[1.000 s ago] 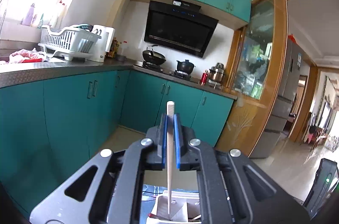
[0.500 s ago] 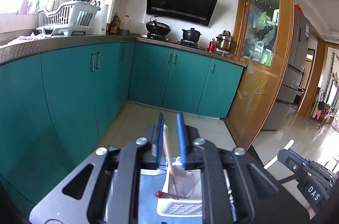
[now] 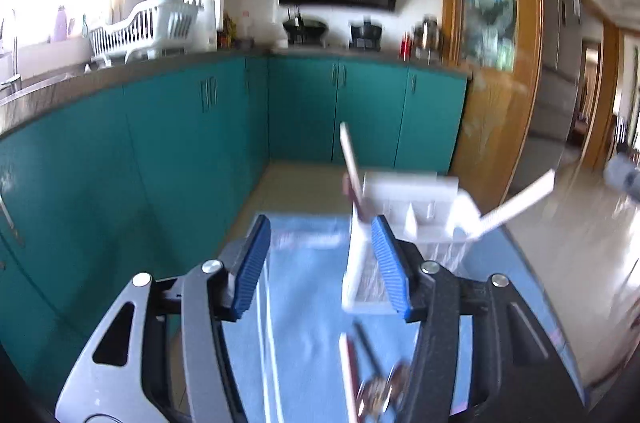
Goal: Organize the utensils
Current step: 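Move both open tools back down toward the remaining spoons and chopsticks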
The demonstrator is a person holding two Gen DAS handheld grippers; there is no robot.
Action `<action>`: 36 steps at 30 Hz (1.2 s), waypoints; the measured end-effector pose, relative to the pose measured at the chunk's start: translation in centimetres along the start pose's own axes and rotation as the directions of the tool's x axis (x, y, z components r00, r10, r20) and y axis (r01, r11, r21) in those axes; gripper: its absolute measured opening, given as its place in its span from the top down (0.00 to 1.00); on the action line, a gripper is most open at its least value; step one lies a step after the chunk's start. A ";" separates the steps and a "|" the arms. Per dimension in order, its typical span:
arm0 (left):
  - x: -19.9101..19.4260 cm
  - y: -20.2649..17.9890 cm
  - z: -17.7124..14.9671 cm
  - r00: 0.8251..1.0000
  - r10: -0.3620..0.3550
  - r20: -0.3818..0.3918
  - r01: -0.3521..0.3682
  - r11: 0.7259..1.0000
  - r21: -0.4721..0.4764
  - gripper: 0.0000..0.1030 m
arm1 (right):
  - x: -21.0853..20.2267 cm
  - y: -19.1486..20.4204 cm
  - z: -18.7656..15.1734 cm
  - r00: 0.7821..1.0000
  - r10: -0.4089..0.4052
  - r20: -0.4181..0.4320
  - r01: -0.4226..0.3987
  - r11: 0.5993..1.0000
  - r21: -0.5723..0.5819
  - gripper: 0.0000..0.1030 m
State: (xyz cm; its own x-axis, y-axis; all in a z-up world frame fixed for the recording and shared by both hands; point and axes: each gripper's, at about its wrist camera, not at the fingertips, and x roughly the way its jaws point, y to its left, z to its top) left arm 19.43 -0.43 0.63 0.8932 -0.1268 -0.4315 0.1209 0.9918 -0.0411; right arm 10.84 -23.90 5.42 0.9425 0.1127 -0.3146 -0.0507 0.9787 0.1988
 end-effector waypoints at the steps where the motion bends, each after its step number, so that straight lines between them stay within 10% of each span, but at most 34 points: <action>1: 0.3 -0.1 -1.4 0.999 0.006 -0.042 -0.006 1.000 0.009 0.49 | -0.2 -0.1 -1.1 1.000 0.011 -0.024 -0.010 1.000 0.007 0.48; 11: 2.3 -1.1 -8.7 0.979 -0.033 -0.202 0.041 0.999 0.036 0.49 | 8.5 -0.6 -13.1 0.906 -0.045 -0.421 0.042 0.999 -0.017 0.48; 31: 1.8 -1.8 -8.4 0.981 -0.043 -0.188 0.053 0.997 0.054 0.46 | 10.5 -0.7 -14.6 0.885 -0.047 -0.463 0.049 0.999 -0.008 0.48; 36: 2.7 -1.0 -9.0 0.974 -0.008 -0.227 0.017 0.999 0.039 0.45 | 11.9 -0.9 -16.0 0.849 -0.075 -0.523 0.067 0.997 -0.033 0.50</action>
State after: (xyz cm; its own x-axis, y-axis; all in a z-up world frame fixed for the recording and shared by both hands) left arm 17.87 -1.59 -8.58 0.7706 -0.1275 -0.6244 0.1527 0.9882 -0.0133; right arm 16.80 -20.73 -13.34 0.6315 0.1123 -0.7672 0.0017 0.9892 0.1462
